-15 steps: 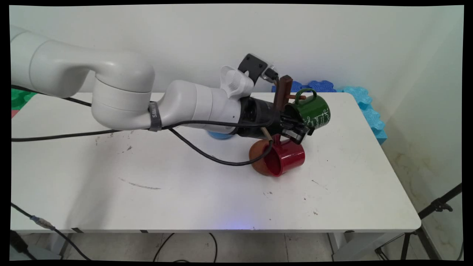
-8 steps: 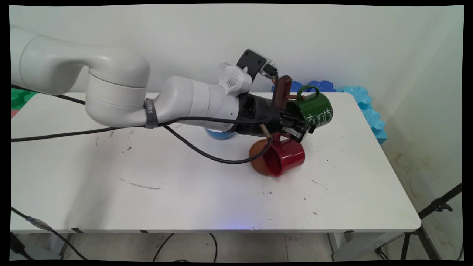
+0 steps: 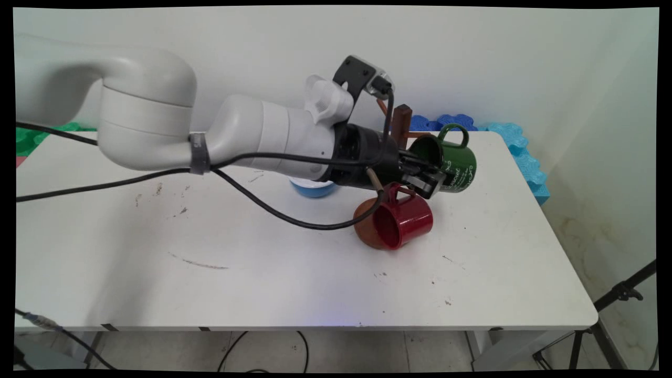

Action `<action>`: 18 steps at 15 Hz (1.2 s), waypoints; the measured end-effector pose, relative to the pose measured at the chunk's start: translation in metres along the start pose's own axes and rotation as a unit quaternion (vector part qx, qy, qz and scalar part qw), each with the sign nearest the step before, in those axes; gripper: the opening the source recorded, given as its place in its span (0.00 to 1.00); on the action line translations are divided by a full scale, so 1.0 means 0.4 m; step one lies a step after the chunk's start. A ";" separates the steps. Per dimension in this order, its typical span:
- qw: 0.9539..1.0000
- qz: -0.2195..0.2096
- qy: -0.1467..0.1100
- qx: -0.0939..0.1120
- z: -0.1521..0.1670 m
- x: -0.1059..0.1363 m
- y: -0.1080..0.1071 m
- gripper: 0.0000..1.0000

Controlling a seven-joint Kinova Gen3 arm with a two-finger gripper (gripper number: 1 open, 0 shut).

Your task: Place the picked object on the table

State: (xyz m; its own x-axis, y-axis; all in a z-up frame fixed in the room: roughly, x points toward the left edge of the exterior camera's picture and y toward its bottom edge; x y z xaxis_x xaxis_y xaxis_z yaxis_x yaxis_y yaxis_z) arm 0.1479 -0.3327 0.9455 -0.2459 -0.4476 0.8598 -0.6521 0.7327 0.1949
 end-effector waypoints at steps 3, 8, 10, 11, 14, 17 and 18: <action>1.000 0.004 0.000 -0.005 -0.025 0.009 0.006 0.00; 1.000 0.006 -0.005 -0.008 -0.067 0.012 0.002 0.00; 1.000 0.008 -0.004 -0.014 -0.085 0.017 0.010 0.00; 1.000 0.010 -0.004 -0.018 -0.095 0.019 0.014 0.00; 1.000 0.013 -0.002 -0.029 -0.124 0.023 0.025 0.00; 0.999 0.018 -0.002 -0.039 -0.154 0.025 0.036 0.00; 0.999 0.019 -0.002 -0.043 -0.165 0.025 0.038 0.00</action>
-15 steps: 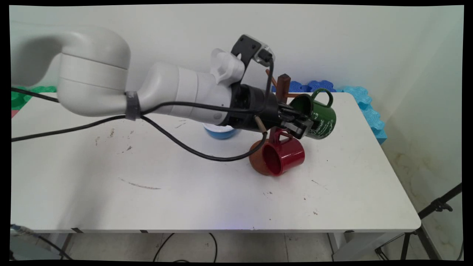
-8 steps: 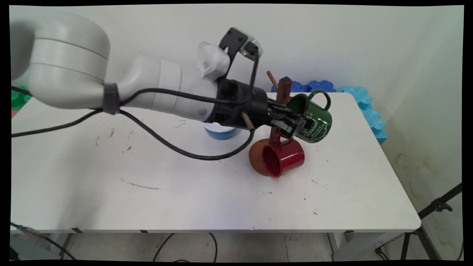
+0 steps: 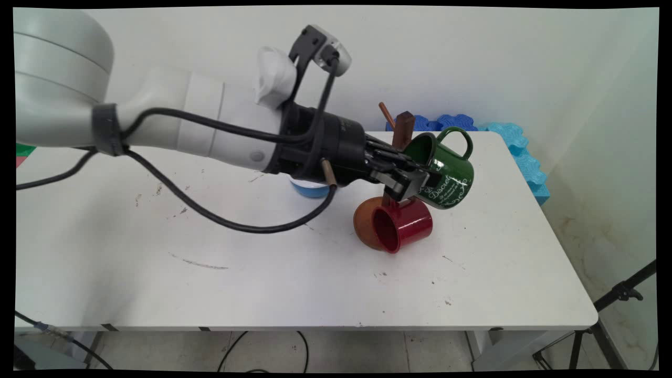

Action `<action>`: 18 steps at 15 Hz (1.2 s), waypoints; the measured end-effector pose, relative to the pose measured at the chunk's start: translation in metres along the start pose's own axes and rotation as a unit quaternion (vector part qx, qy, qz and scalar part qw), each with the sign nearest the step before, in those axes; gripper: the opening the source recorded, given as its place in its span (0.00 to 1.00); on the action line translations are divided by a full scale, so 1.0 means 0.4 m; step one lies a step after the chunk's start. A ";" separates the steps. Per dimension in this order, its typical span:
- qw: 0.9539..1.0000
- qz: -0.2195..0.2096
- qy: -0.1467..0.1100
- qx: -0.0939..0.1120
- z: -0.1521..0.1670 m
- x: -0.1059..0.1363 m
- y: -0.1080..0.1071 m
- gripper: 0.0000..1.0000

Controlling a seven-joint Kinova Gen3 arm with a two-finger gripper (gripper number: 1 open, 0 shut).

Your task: Place the picked object on the table

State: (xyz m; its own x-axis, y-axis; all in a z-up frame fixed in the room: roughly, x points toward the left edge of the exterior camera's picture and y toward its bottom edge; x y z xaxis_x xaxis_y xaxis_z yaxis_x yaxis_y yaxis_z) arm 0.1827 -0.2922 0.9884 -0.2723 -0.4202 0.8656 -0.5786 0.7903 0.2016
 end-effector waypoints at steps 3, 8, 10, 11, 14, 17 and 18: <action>1.000 0.006 -0.001 -0.008 -0.024 0.003 0.005 0.00; 0.999 0.040 -0.009 -0.023 -0.095 0.013 -0.006 0.00; 0.998 0.061 -0.018 -0.027 -0.132 0.017 -0.018 0.00; 0.997 0.072 -0.025 -0.028 -0.154 0.019 -0.027 0.00; 0.994 0.095 -0.039 -0.028 -0.207 0.023 -0.047 0.00; 0.991 0.121 -0.056 -0.028 -0.268 0.028 -0.073 0.00; 0.990 0.128 -0.061 -0.027 -0.280 0.028 -0.079 0.00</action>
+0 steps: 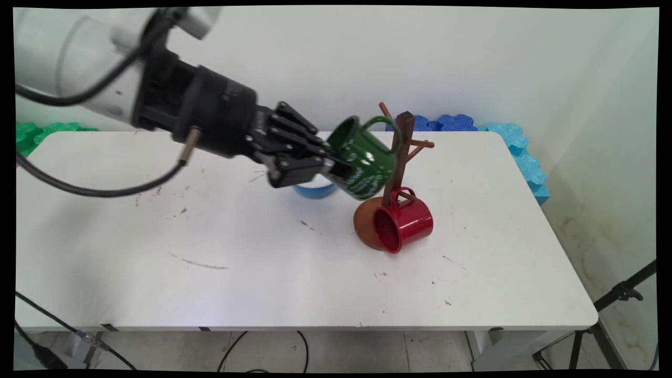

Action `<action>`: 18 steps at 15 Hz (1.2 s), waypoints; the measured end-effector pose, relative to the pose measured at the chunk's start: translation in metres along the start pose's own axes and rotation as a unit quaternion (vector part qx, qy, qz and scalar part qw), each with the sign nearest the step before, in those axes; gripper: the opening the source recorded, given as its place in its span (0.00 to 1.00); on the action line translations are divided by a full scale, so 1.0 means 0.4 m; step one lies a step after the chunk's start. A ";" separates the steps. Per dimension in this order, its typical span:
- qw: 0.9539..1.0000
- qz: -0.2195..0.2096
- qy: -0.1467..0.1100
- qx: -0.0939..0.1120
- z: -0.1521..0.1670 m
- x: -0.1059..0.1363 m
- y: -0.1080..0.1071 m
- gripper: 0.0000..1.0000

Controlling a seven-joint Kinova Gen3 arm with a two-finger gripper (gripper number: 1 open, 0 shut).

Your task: Place the picked object on the table

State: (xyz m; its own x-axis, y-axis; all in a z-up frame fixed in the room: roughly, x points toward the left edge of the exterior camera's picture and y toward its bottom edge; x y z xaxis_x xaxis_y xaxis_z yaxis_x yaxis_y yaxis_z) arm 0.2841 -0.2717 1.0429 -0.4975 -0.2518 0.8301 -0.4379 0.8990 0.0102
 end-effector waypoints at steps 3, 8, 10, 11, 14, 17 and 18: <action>1.000 0.022 -0.020 0.002 -0.042 -0.011 -0.017 0.00; 0.996 0.053 -0.068 0.014 -0.109 -0.043 -0.056 0.00; 0.994 0.060 -0.085 0.019 -0.128 -0.060 -0.068 0.00; 0.993 0.065 -0.095 0.020 -0.138 -0.070 -0.073 0.00; 0.988 0.080 -0.126 0.025 -0.162 -0.107 -0.092 0.00; 0.983 0.095 -0.154 0.029 -0.169 -0.151 -0.117 0.00; 0.981 0.100 -0.163 0.030 -0.167 -0.167 -0.125 0.00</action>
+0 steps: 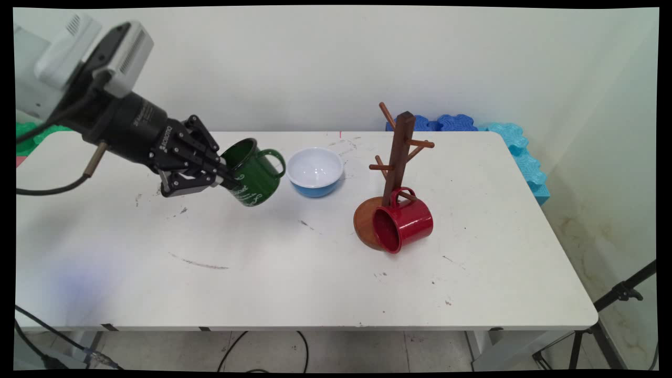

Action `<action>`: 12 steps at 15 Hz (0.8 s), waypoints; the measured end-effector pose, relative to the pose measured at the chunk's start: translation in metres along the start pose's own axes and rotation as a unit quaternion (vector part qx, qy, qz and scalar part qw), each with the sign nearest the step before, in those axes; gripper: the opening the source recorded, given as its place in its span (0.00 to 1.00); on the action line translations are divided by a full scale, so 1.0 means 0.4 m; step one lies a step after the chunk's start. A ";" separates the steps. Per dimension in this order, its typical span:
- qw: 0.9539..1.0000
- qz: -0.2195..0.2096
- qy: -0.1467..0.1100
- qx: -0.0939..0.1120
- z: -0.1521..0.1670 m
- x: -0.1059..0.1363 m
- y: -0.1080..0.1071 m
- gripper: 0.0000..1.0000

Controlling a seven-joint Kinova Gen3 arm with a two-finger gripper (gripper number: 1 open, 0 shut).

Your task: Place the picked object on the table

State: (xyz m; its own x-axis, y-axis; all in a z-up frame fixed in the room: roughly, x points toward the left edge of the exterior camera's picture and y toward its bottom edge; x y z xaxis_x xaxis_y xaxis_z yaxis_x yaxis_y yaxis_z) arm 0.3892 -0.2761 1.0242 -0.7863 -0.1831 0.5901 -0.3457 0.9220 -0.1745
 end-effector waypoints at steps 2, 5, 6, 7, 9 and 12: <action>1.000 0.008 -0.015 0.001 0.021 -0.026 -0.010 0.00; 0.999 0.023 -0.036 0.003 0.065 -0.063 -0.025 0.00; 0.999 0.028 -0.044 0.004 0.084 -0.075 -0.030 0.00; 0.998 0.033 -0.049 0.004 0.102 -0.084 -0.034 0.00; 0.997 0.040 -0.061 0.007 0.143 -0.100 -0.043 0.00; 0.996 0.046 -0.074 0.013 0.203 -0.110 -0.051 0.00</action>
State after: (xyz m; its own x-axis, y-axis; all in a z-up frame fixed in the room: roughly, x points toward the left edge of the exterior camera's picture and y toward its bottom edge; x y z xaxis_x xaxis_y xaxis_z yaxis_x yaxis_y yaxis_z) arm 0.3892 -0.3147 0.9378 -0.8821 -0.1478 0.4473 -0.2795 0.9286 -0.2442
